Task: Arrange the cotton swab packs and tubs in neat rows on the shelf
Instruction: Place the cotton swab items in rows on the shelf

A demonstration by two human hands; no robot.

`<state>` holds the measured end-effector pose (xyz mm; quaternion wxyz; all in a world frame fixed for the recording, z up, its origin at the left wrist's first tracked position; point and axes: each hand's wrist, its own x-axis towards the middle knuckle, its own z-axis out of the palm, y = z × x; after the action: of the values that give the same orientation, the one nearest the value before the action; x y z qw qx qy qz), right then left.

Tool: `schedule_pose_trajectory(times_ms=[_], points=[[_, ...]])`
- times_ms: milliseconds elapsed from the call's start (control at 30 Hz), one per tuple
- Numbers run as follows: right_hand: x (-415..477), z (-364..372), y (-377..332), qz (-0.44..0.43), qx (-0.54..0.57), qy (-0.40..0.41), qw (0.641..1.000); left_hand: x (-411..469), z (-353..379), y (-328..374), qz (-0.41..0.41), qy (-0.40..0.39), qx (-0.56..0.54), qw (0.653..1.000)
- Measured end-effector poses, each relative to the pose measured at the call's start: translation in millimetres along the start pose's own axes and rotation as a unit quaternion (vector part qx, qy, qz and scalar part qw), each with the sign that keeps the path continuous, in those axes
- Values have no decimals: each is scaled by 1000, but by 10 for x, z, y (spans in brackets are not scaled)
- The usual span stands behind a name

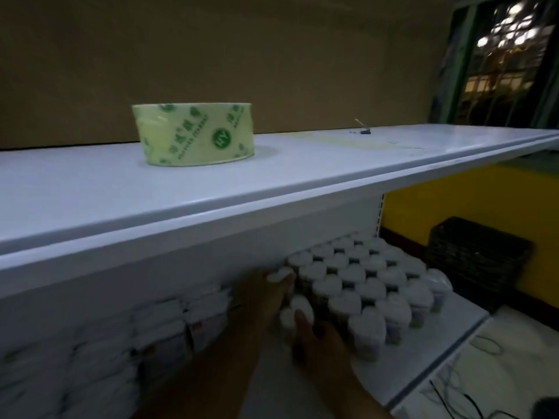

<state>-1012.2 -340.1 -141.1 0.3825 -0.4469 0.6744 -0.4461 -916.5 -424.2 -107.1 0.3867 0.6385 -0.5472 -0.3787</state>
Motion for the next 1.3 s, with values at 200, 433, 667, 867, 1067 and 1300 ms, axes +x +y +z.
schedule_pose_trajectory(times_ms=[200,433,667,867,1067,1300], points=[[236,142,262,-32,89,-42,995,458,192,-463,8,74,-39,996],[253,211,274,-13,131,-24,991,358,118,-296,-29,97,-92,991],[168,177,263,-43,89,-31,995,174,94,-379,-44,113,-92,988],[77,109,231,-91,95,-45,990,-348,270,-480,31,170,-214,961],[66,157,318,-107,85,-32,990,-356,390,-599,38,66,-175,982],[160,215,387,-61,123,11,990,-283,400,-588,71,79,-101,989]])
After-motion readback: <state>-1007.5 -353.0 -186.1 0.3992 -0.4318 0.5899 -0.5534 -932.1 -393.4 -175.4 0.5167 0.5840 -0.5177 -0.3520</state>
